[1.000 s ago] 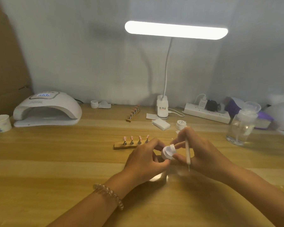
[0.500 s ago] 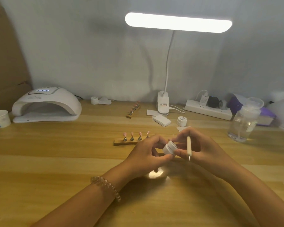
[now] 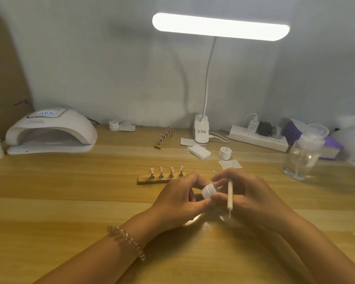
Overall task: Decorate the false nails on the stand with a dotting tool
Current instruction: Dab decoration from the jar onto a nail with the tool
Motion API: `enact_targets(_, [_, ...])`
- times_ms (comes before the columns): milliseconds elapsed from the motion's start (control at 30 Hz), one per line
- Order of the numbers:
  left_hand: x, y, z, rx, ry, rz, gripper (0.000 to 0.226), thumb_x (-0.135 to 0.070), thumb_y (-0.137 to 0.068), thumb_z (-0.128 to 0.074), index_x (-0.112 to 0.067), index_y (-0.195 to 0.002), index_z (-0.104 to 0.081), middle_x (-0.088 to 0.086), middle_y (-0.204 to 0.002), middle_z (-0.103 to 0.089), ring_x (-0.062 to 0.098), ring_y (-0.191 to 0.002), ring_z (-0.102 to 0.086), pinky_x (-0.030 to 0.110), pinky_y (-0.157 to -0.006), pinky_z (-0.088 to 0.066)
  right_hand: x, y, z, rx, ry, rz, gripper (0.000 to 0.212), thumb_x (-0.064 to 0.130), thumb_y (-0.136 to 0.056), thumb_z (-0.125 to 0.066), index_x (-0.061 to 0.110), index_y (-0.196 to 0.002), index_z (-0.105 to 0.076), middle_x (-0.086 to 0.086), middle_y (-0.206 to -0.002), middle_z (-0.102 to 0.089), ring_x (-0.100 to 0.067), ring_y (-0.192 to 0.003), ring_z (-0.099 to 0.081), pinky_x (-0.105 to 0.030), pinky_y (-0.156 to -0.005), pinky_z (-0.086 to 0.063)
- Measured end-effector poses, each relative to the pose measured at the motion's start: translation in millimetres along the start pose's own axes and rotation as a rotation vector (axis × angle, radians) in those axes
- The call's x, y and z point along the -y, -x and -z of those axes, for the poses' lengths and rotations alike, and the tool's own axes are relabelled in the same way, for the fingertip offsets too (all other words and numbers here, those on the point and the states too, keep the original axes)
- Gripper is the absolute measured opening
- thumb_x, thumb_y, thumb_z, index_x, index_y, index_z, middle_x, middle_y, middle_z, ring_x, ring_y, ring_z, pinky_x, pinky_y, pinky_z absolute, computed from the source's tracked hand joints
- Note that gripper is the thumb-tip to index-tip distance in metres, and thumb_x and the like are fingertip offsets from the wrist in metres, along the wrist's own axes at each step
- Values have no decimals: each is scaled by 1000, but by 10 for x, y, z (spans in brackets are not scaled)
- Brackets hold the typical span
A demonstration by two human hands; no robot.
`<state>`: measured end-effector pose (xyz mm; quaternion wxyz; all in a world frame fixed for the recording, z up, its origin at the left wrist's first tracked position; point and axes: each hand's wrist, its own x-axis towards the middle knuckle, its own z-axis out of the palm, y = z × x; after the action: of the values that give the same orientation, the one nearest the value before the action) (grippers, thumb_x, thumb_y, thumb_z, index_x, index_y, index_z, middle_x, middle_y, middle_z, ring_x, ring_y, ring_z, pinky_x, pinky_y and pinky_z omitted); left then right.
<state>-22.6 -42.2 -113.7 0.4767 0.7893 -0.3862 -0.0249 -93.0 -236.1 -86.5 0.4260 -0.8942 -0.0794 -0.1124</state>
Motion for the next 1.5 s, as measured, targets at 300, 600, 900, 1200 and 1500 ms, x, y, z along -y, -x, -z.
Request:
enact_targets(300, [-32, 37, -62, -108, -211, -69, 30, -37, -79, -79, -27, -98, -59, -6, -68, -66, 11, -62, -62, 31, -64, -48, 51, 22, -230, -271, 587, 130, 35, 58, -90, -56, 24, -82, -62, 7, -65, -66, -18, -60, -63, -30, -55, -43])
enact_targets(600, [-67, 26, -54, -46, -103, -60, 24, -28, -85, -74, -33, -97, -54, -2, -88, -71, 15, -61, -63, 40, -60, -50, -16, 69, -204, -108, 542, 52, 59, 77, -89, -12, 29, -86, -47, 8, -77, -59, -12, -74, -54, -37, -70, -47])
enact_targets(900, [-151, 61, -97, -248, -410, -124, 36, -49, -85, -64, -40, -118, -52, -20, -79, -52, 5, -77, -57, 28, -67, -45, 89, 8, -304, -248, 344, -154, 56, 79, -79, -23, 28, -82, -48, 5, -69, -65, -20, -69, -62, -41, -67, -50])
enact_targets(1200, [-96, 3, 275, -449, -545, -157, 53, -35, -80, -69, -24, -129, -51, -9, -113, -52, 7, -91, -43, 22, -83, -36, -198, -453, 108, -143, 960, -321, 39, 59, -92, -47, 25, -111, -47, 0, -101, -66, -22, -86, -57, -34, -69, -50])
enact_targets(1500, [386, 50, 1099, 38, -569, 422, 67, -59, -67, -75, -46, -120, -37, -23, -116, -46, 7, -113, -38, 33, -93, -32, -299, -477, 26, -356, 746, -174, 50, 64, -95, -16, 29, -121, -41, -1, -91, -64, -22, -76, -58, -31, -53, -36])
